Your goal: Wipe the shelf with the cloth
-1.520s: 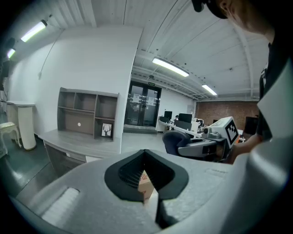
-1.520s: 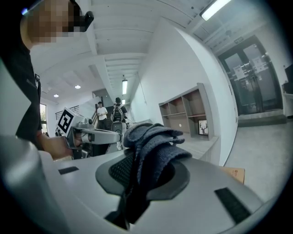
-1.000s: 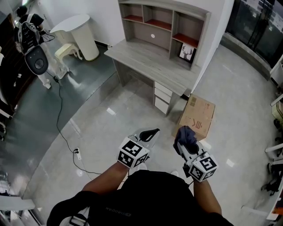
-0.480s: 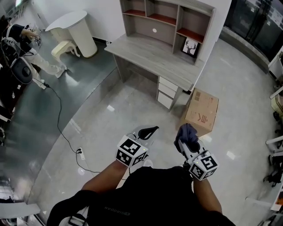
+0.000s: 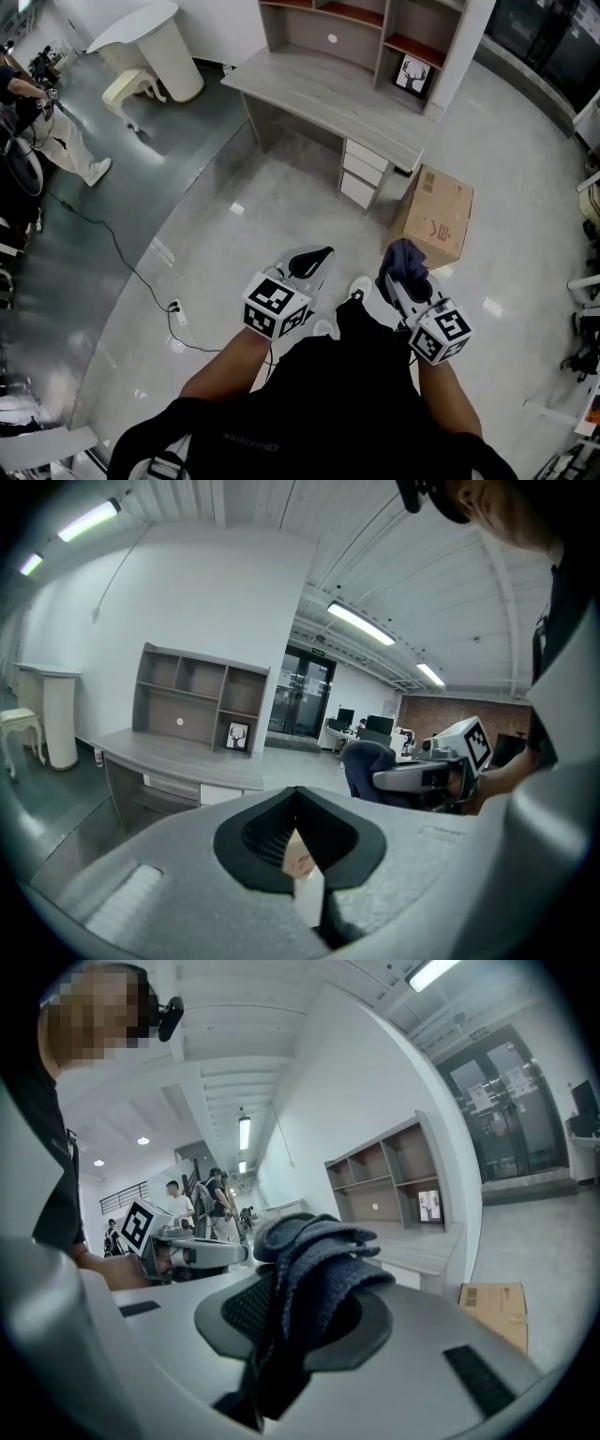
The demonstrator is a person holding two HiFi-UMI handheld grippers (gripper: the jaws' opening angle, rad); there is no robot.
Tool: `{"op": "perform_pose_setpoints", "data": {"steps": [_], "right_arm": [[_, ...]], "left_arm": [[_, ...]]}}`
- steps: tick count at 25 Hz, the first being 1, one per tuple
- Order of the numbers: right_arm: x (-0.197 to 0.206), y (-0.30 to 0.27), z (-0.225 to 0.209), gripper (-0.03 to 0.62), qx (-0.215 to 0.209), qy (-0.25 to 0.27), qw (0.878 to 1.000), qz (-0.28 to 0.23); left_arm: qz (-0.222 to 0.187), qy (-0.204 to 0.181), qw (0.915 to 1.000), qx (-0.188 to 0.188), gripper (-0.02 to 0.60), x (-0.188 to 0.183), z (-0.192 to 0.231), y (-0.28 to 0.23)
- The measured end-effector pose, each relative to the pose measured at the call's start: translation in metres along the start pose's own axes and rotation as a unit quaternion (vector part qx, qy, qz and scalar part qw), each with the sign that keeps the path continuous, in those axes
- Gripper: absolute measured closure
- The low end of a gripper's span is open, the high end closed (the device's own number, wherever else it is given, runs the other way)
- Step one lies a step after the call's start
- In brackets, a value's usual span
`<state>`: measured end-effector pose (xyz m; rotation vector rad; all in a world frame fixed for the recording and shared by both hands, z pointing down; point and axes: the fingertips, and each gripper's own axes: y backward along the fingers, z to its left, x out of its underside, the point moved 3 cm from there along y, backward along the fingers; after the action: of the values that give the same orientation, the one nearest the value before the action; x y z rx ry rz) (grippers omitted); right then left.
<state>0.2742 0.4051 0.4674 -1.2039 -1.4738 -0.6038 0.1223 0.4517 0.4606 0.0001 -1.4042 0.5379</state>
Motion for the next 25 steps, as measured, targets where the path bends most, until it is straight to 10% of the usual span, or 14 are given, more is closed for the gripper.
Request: {"op": "perform_pose_setpoints", "data": {"steps": [12,25], "right_arm": [[-0.026,-0.073,-0.049,0.499,-0.010,-0.027,1.000,-0.011],[-0.109,-0.150,-0.161,0.499,-0.005,-0.022,0.999,-0.044]], "left_arm": [[0.017,0.007,0.9998,-0.007,0.574,-0.009,0.044,-0.036],[0.010,-0.034,0.9994,-0.005,0.574,-0.103,0.125,-0.155]]}}
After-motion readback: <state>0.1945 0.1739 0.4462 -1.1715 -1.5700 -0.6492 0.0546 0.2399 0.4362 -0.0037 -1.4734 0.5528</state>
